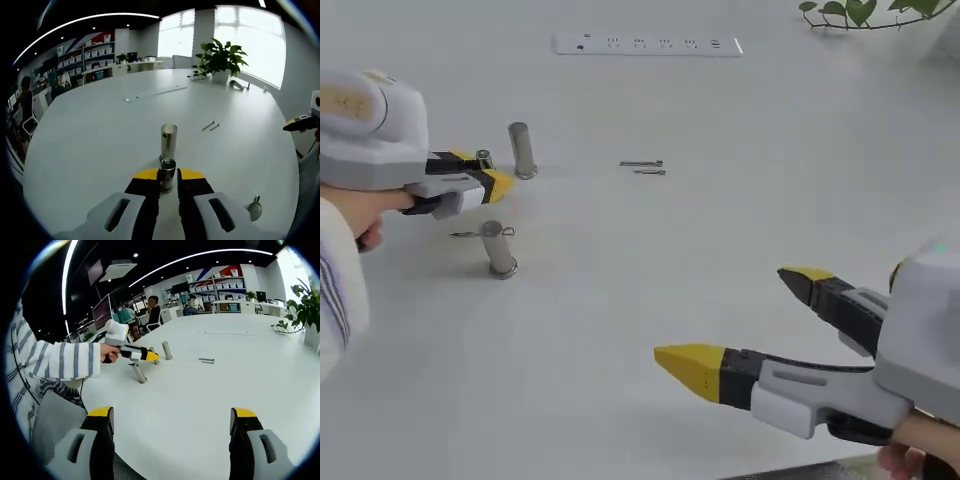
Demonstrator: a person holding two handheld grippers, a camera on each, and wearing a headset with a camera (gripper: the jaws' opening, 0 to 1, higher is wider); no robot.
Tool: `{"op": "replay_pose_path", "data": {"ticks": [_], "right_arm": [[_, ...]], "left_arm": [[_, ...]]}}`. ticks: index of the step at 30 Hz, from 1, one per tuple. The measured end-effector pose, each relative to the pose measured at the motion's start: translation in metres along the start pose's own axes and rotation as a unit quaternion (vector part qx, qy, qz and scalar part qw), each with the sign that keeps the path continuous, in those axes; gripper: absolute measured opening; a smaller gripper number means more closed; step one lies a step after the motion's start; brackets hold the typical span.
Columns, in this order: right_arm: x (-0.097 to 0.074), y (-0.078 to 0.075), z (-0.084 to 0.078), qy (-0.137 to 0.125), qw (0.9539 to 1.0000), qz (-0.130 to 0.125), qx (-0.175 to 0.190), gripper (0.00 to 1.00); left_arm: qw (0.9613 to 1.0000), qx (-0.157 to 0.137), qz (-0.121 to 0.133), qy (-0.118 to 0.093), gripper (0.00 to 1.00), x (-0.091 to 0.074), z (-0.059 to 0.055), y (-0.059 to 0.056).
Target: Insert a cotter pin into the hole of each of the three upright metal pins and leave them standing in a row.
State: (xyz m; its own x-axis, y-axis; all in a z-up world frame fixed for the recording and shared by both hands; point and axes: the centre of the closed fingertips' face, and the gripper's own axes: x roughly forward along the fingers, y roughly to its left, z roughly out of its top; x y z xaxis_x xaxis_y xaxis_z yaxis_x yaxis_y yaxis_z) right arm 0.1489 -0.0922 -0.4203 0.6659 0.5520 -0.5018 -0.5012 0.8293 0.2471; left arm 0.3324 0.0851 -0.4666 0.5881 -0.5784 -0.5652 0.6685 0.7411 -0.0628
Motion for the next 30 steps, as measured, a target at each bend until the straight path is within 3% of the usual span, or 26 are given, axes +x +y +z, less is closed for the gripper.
{"op": "replay_pose_path", "data": {"ticks": [12, 21, 23, 29, 30], "right_arm": [[-0.001, 0.003, 0.006, -0.006, 0.9999, 0.003, -0.008, 0.95], [-0.005, 0.003, 0.013, -0.016, 0.9997, 0.002, -0.020, 0.95], [-0.005, 0.003, 0.014, -0.017, 0.9996, 0.003, -0.023, 0.95], [-0.007, 0.004, 0.017, -0.020, 0.9994, 0.004, -0.028, 0.94], [-0.007, 0.004, 0.017, -0.021, 0.9994, 0.004, -0.028, 0.94]], "left_arm": [[0.9993, 0.036, 0.004, 0.010, 0.05, -0.002, 0.001, 0.004], [0.9992, 0.015, 0.006, -0.037, 0.05, -0.032, 0.036, 0.007], [0.9987, 0.019, 0.005, -0.048, 0.05, -0.043, 0.045, -0.003], [0.9973, 0.017, -0.001, -0.071, 0.05, -0.065, 0.058, -0.011], [0.9970, 0.018, -0.001, -0.075, 0.05, -0.074, 0.066, -0.020]]}}
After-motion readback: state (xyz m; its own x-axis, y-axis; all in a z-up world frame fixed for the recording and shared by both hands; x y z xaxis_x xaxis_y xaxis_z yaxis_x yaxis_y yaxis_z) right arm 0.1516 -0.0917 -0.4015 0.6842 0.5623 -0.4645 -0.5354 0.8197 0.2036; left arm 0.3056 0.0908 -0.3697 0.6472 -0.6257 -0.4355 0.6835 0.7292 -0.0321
